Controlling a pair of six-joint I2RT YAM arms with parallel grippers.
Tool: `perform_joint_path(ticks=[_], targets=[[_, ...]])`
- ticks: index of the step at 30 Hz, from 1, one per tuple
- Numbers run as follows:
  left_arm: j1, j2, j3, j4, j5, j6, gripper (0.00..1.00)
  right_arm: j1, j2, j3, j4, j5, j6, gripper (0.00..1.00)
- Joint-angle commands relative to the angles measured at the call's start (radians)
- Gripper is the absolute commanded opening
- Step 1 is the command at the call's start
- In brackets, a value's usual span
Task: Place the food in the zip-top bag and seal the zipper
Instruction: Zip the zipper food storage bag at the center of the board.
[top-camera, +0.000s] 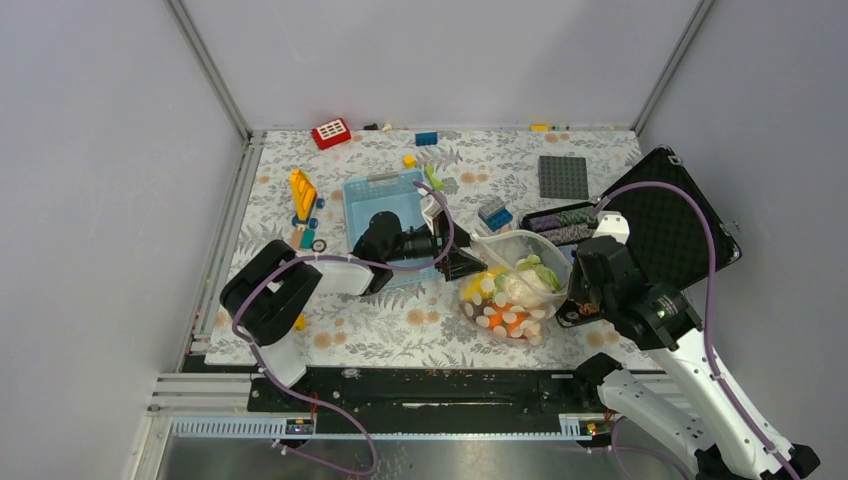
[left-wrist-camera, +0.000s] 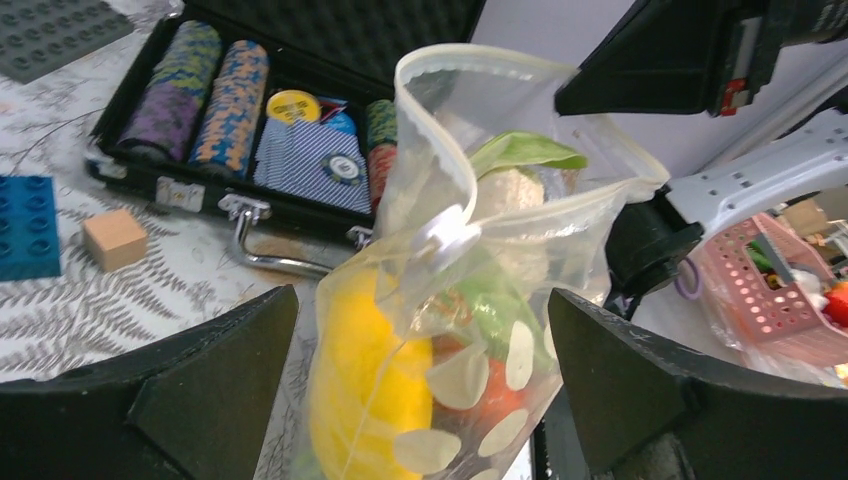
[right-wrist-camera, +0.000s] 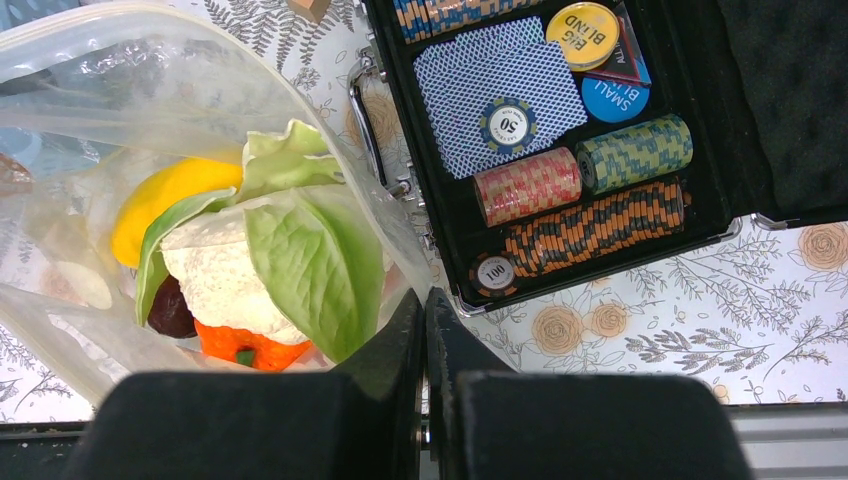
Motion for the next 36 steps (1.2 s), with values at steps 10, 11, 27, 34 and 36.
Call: perform_joint_path(ticks=[10, 11, 27, 34, 36], targets=[[-0.008, 0.141, 0.107, 0.293, 0.102, -0.168, 0.74, -0.005, -0.017, 0.014, 0.047, -0.009, -0.013, 0.00], [-0.009, 0.150, 0.106, 0.310, 0.103, -0.178, 0.71, -0.004, -0.017, 0.015, 0.048, -0.008, -0.013, 0.00], [-0.018, 0.144, 0.050, 0.381, 0.080, -0.189, 0.16, -0.004, -0.036, 0.005, 0.047, -0.002, 0.004, 0.00], [-0.016, 0.040, -0.021, 0.358, 0.078, -0.182, 0.00, -0.004, -0.057, -0.004, 0.029, 0.062, -0.005, 0.00], [-0.018, -0.037, -0.052, 0.311, 0.059, -0.154, 0.00, -0.005, -0.065, -0.005, 0.028, 0.076, -0.015, 0.01]])
